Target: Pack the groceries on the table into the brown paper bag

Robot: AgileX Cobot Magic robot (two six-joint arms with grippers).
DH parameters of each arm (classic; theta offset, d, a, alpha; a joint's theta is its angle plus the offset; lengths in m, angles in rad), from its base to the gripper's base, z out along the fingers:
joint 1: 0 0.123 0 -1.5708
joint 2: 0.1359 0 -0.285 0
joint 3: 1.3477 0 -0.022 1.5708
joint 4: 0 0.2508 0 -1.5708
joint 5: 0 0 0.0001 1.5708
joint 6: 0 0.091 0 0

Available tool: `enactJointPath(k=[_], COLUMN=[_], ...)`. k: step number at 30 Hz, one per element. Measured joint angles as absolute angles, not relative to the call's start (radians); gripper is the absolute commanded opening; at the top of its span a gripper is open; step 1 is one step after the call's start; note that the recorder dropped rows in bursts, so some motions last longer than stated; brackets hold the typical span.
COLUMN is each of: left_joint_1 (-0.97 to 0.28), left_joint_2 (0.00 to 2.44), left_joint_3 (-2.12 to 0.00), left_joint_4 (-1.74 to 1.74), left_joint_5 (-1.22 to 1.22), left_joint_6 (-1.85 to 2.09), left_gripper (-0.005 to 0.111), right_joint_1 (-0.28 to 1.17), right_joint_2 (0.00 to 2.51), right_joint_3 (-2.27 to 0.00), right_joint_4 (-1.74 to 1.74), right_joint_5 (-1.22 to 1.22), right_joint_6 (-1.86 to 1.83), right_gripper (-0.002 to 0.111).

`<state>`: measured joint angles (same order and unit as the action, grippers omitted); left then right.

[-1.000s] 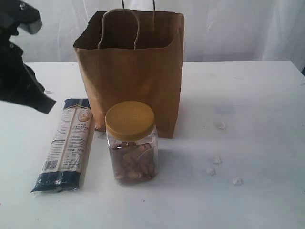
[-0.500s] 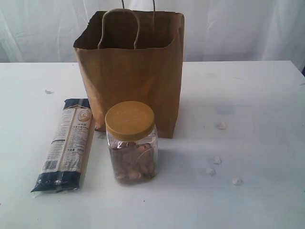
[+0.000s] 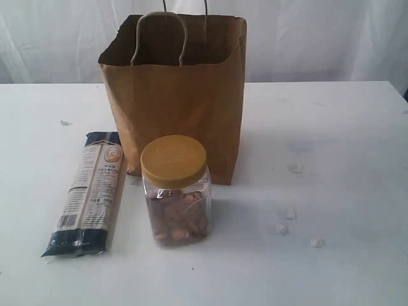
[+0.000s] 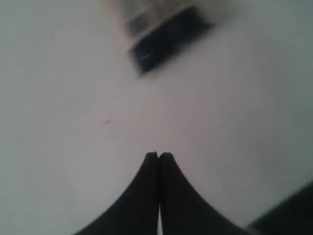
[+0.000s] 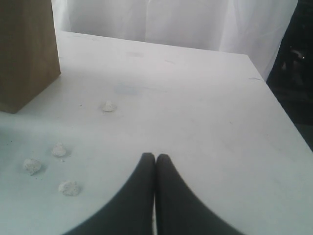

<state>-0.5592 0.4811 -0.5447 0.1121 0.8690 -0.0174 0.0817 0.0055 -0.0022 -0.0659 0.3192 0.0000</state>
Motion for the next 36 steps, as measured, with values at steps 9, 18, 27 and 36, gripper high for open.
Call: enactJointPath(k=[9, 18, 27, 36], left_joint_1=[-0.559, -0.516, -0.072, 0.054], left_joint_2=[0.433, 0.363, 0.226, 0.155], left_joint_3=[-0.545, -0.545, -0.536, -0.139], left_joint_4=[-0.323, -0.23, -0.211, -0.518], left_joint_5=[0.867, 0.824, 0.544, 0.189], left_joint_6=[0.334, 0.343, 0.432, 0.405], left_gripper=[0.0, 0.0, 0.0, 0.0], right_joint_1=[0.082, 0.082, 0.082, 0.082], right_joint_2=[0.006, 0.006, 0.006, 0.006], right_joint_3=[-0.002, -0.002, -0.002, -0.002], right_joint_4=[-0.066, -0.066, -0.066, -0.066], right_joint_5=[0.319, 0.319, 0.319, 0.319], right_joint_6=[0.0, 0.0, 0.0, 0.0], right_gripper=[0.0, 0.0, 0.0, 0.0])
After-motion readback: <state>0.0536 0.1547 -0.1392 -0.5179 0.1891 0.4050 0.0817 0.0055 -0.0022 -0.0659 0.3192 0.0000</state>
